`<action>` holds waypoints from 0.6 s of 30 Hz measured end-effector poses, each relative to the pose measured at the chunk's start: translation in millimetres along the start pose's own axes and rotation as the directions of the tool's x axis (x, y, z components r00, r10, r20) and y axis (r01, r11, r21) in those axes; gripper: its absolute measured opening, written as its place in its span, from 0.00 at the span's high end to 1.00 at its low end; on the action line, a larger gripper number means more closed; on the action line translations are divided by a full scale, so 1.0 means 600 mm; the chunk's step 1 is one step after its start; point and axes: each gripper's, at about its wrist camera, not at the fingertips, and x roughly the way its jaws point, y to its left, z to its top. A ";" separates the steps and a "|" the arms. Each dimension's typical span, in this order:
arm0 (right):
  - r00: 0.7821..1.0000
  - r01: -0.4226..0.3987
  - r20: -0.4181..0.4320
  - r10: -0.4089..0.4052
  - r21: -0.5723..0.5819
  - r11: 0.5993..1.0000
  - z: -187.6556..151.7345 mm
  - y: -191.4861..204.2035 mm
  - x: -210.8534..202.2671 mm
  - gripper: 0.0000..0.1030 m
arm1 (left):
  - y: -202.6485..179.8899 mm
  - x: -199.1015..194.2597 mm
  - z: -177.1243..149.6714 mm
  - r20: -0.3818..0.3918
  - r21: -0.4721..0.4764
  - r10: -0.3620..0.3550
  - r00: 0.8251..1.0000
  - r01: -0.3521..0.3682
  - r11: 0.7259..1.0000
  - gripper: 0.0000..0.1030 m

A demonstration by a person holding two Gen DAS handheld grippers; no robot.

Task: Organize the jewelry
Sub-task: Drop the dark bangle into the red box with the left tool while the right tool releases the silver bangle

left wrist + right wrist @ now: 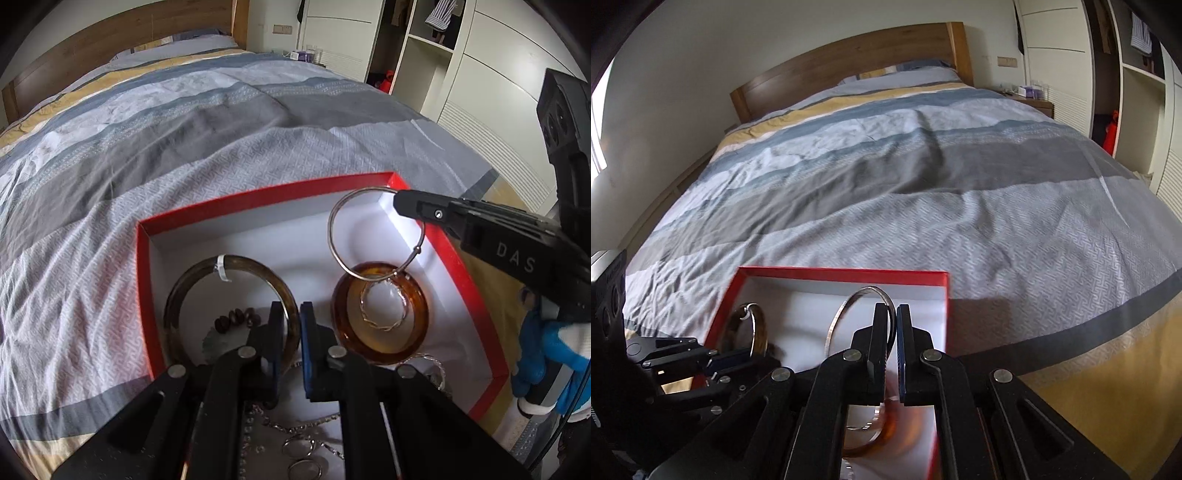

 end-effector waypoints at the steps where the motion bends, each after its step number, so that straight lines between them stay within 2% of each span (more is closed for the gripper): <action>1: 1.000 0.002 -0.012 -0.002 0.004 1.000 -0.002 -0.005 0.006 0.95 | 0.003 0.004 -0.002 -0.004 -0.009 -0.005 1.000 0.005 1.000 0.92; 5: 0.999 -0.002 -0.051 0.001 -0.012 1.000 -0.008 -0.009 0.021 0.95 | 0.019 0.015 0.001 -0.014 -0.067 -0.045 0.999 0.044 0.997 0.90; 9: 0.996 0.037 -0.078 -0.043 -0.073 0.997 -0.010 0.002 0.031 0.95 | 0.022 0.018 0.002 -0.021 -0.088 -0.055 0.998 0.053 0.995 0.89; 14: 0.993 0.064 -0.091 -0.075 -0.120 0.991 -0.014 0.012 0.029 0.93 | 0.024 0.008 0.003 -0.022 -0.105 -0.050 0.999 0.048 0.993 0.79; 17: 0.995 0.053 -0.082 -0.062 -0.109 0.993 -0.016 0.011 0.013 0.85 | 0.021 -0.008 0.002 -0.010 -0.105 -0.054 0.998 0.053 0.993 0.70; 18: 0.995 0.062 -0.072 -0.070 -0.110 0.992 -0.016 0.012 0.003 0.74 | 0.019 -0.016 0.002 -0.004 -0.106 -0.050 0.999 0.050 0.993 0.69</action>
